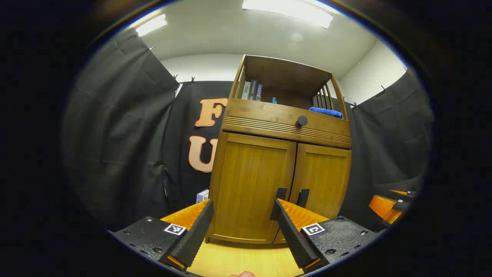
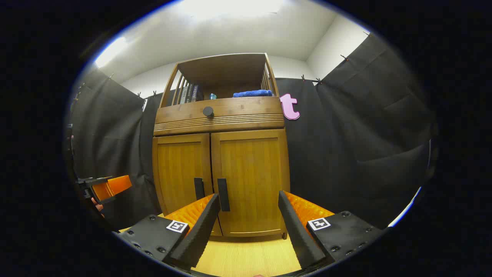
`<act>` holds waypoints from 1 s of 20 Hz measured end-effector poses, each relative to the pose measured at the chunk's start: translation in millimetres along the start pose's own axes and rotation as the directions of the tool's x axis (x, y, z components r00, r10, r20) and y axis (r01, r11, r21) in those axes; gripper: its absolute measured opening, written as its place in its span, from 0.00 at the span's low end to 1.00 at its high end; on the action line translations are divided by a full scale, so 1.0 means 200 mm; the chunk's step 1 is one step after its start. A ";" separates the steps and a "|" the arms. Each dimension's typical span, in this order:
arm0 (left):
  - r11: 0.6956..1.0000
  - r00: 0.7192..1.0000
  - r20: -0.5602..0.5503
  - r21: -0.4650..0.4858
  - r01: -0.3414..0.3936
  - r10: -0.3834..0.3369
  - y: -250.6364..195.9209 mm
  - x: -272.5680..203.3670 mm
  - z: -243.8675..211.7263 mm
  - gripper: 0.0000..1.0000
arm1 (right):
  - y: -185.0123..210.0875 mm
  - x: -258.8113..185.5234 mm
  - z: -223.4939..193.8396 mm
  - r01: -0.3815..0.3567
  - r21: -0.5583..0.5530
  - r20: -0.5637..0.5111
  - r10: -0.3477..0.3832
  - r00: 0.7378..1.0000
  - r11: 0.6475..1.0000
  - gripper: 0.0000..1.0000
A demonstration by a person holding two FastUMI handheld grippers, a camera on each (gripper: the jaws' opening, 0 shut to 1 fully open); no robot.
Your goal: Open the right door of the double-door shoe cabinet with the right hand, and open the left door with the left hand.
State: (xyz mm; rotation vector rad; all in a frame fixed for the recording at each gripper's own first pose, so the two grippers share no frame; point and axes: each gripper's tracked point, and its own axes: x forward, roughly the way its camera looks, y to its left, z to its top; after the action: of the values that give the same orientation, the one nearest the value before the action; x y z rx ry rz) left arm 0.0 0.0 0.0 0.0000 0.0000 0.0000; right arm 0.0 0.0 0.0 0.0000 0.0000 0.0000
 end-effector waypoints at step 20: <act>0.998 0.999 -0.012 -0.043 0.047 -0.047 0.17 0.05 -0.05 0.94 | 0.14 -0.02 -0.02 0.095 -0.017 0.033 -0.094 0.995 0.995 0.94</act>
State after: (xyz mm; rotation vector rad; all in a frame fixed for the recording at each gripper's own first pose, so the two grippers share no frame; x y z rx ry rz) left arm 10.6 33.2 -10.2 -0.0430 0.0127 -0.0470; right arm -3.3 27.3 -4.3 -0.0184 -0.0320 -0.0945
